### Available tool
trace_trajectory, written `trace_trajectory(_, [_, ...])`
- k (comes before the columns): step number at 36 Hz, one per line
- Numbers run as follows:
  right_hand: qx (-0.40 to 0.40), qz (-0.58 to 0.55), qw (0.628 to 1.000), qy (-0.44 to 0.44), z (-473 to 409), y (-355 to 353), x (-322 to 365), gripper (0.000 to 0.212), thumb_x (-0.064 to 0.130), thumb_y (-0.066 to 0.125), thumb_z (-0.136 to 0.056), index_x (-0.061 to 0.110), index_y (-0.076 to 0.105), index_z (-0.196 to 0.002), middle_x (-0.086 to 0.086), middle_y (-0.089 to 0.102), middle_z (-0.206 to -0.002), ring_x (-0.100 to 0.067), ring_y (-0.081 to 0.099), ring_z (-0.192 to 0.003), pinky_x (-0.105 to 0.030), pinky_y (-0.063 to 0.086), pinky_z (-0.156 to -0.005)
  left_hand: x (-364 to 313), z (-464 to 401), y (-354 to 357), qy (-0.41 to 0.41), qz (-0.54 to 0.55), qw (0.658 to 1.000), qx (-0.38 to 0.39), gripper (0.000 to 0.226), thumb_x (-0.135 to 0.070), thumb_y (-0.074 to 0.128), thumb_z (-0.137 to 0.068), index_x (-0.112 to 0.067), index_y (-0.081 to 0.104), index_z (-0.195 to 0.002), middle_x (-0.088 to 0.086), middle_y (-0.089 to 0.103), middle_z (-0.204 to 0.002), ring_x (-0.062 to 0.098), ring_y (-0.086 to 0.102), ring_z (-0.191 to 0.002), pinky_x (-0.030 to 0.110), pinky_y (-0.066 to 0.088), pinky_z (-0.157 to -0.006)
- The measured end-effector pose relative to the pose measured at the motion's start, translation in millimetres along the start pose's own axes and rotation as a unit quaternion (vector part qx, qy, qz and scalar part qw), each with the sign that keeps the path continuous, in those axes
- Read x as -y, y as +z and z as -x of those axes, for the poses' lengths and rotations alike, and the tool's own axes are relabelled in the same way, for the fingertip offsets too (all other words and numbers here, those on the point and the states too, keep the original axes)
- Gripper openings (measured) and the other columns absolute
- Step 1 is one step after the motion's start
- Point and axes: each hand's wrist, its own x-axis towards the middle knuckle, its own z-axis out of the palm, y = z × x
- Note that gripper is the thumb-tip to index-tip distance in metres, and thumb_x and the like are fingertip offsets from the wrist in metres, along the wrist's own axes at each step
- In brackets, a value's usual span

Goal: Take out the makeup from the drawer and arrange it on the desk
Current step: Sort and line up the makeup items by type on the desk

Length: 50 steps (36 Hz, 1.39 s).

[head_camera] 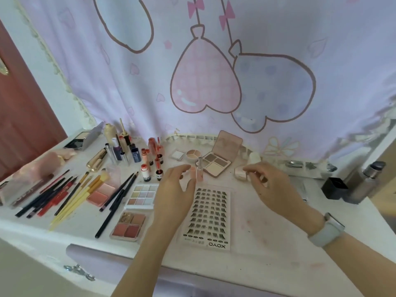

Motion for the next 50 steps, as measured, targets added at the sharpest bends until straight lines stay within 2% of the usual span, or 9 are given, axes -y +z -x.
trace_trajectory(4, [0.049,0.127,0.989,0.049,19,-36,-40,0.032,0.002,0.046,-0.091,0.011,0.063,-0.117,-0.007,0.063,-0.117,-0.026,0.055,-0.108,-0.03,0.04,-0.088,-26,26,12,0.012,0.033,0.999,0.016,0.03,-0.018,0.059,-0.09,-0.02,0.059,-0.119,-0.006,0.059,-0.119,0.012,0.052,-0.111,0.028,0.04,-0.094])
trace_trajectory(11, [0.202,0.287,0.936,0.037,61,-59,-75,0.047,0.013,0.04,-0.095,0.014,0.036,-0.142,0.001,0.031,-0.151,-0.016,0.032,-0.137,-0.025,0.026,-0.108,-64,52,42,0.072,-0.013,0.994,0.082,0.028,-0.02,0.058,-0.09,-0.018,0.062,-0.117,-0.005,0.06,-0.118,0.016,0.05,-0.113,0.023,0.034,-0.094])
trace_trajectory(16, [0.167,0.309,0.936,0.03,87,-66,-78,0.041,0.016,0.048,-0.093,0.006,0.049,-0.133,-0.009,0.047,-0.14,-0.024,0.045,-0.128,-0.033,0.036,-0.103,-81,69,56,0.11,-0.047,0.984,0.129,0.029,-0.025,0.054,-0.092,-0.021,0.059,-0.12,-0.007,0.058,-0.122,0.016,0.048,-0.115,0.035,0.035,-0.099])
trace_trajectory(21, [0.094,0.319,0.943,0.014,103,-81,-66,0.022,0.022,0.076,-0.073,0.005,0.063,-0.079,-0.011,0.062,-0.082,-0.033,0.061,-0.074,-0.037,0.047,-0.06,-88,87,70,0.149,-0.076,0.972,0.167,0.029,-0.03,0.05,-0.093,-0.025,0.058,-0.121,-0.01,0.056,-0.124,0.012,0.044,-0.119,0.03,0.03,-0.1])
trace_trajectory(27, [0.237,0.254,0.933,0.09,104,-88,-74,0.07,0.053,0.052,-0.086,0.027,0.023,-0.144,0.001,0.023,-0.152,-0.019,0.025,-0.138,-0.033,0.023,-0.11,-94,97,83,0.156,-0.072,0.97,0.173,0.029,-0.029,0.051,-0.093,-0.025,0.059,-0.12,-0.011,0.056,-0.122,0.012,0.047,-0.117,0.028,0.029,-0.096])
trace_trajectory(36, [0.127,0.025,0.987,0.097,108,-95,-70,0.077,0.04,0.069,-0.077,0.042,0.022,-0.138,0.015,0.04,-0.127,-0.012,0.037,-0.12,-0.026,0.03,-0.101,-107,97,81,-0.009,0.144,0.97,0.193,0.02,-0.021,0.056,-0.091,-0.023,0.064,-0.109,-0.012,0.064,-0.106,-0.003,0.057,-0.096,0.007,0.041,-0.081])
trace_trajectory(40, [0.073,-0.117,0.989,0.046,112,-93,-47,0.09,0.031,0.079,-0.071,0.057,0.016,-0.131,0.029,0.034,-0.128,0.005,0.035,-0.12,-0.006,0.026,-0.098,-118,95,72,-0.142,0.333,0.893,0.267,0.017,-0.026,0.055,-0.092,-0.019,0.066,-0.103,0.001,0.071,-0.1,0.011,0.067,-0.092,0.025,0.054,-0.082])
trace_trajectory(43, [0.063,-0.15,0.987,0.014,114,-86,-30,0.098,0.027,0.079,-0.07,0.06,0.012,-0.135,0.029,0.033,-0.133,0.006,0.033,-0.125,-0.004,0.028,-0.098,-121,96,66,-0.131,0.39,0.85,0.328,0.026,-0.024,0.053,-0.094,-0.008,0.064,-0.11,0.013,0.07,-0.101,0.023,0.068,-0.094,0.034,0.056,-0.082])
trace_trajectory(50, [0.033,-0.174,0.984,-0.015,114,-79,-14,0.077,0.017,0.07,-0.081,0.042,0.023,-0.137,0.013,0.04,-0.136,-0.004,0.04,-0.124,-0.013,0.033,-0.102,-109,99,54,-0.027,0.331,0.908,0.254,0.023,-0.003,0.051,-0.094,-0.019,0.065,-0.103,0.008,0.07,-0.095,0.02,0.068,-0.089,0.03,0.057,-0.075])
